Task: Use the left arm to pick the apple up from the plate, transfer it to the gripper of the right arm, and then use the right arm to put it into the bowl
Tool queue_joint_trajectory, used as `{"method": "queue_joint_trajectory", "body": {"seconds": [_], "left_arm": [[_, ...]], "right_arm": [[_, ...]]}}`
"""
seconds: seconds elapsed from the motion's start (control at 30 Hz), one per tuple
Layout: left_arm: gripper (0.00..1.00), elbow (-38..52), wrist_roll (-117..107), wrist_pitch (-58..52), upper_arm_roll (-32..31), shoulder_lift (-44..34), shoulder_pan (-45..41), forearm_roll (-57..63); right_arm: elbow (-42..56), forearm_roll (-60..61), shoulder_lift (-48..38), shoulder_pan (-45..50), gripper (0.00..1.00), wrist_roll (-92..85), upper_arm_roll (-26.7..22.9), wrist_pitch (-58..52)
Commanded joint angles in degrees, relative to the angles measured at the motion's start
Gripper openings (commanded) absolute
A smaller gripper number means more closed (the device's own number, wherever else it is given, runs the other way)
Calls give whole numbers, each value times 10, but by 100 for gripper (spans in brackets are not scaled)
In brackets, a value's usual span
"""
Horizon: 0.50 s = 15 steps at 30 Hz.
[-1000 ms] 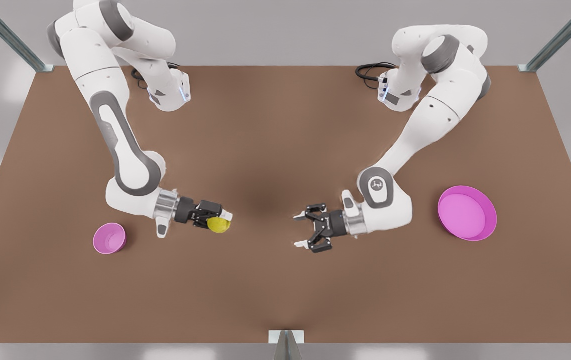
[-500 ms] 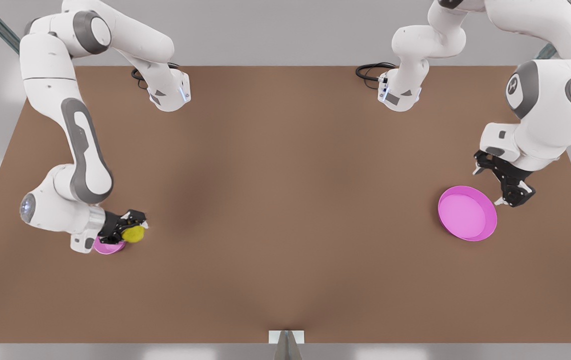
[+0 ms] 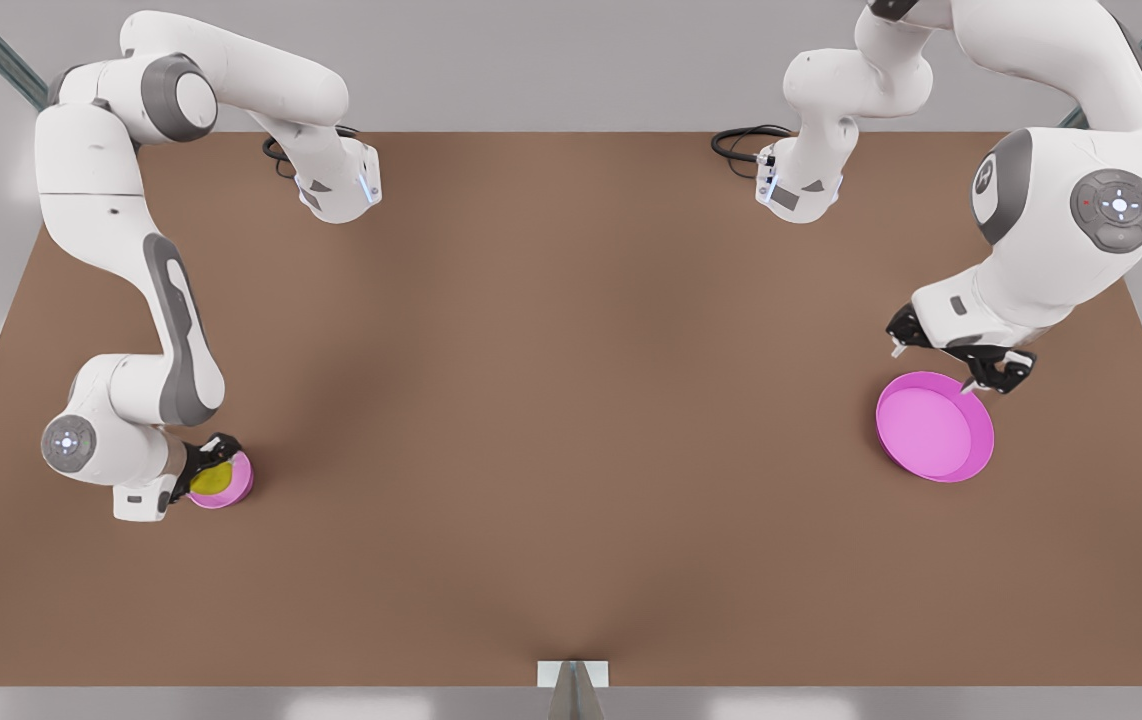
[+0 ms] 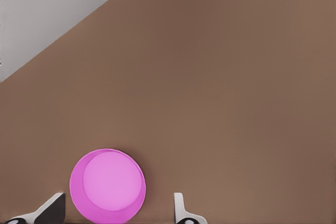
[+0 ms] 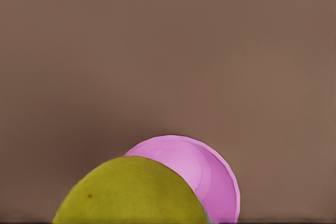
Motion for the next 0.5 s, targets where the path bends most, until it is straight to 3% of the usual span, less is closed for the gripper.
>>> {"method": "queue_joint_trajectory", "body": {"seconds": [0.0, 0.13, 0.17, 0.23, 0.47], "left_arm": [[100, 0, -294, -3, 0, -1, 0, 0], [100, 0, -294, -3, 0, -1, 0, -1], [100, 0, -294, -3, 0, -1, 0, -1], [100, -1, -294, -3, 0, 0, 0, -2], [100, 0, -295, -3, 0, 4, 0, -2]], "right_arm": [[0, -28, 1, -3, 52, 5, -2, 0], [-1, -45, 2, -4, 54, 3, -3, -3], [-2, -45, 2, -4, 59, 4, -3, -4], [-4, -45, 2, -10, 100, 4, -3, -3], [-2, -44, 3, -10, 100, 11, -1, -7]]}}
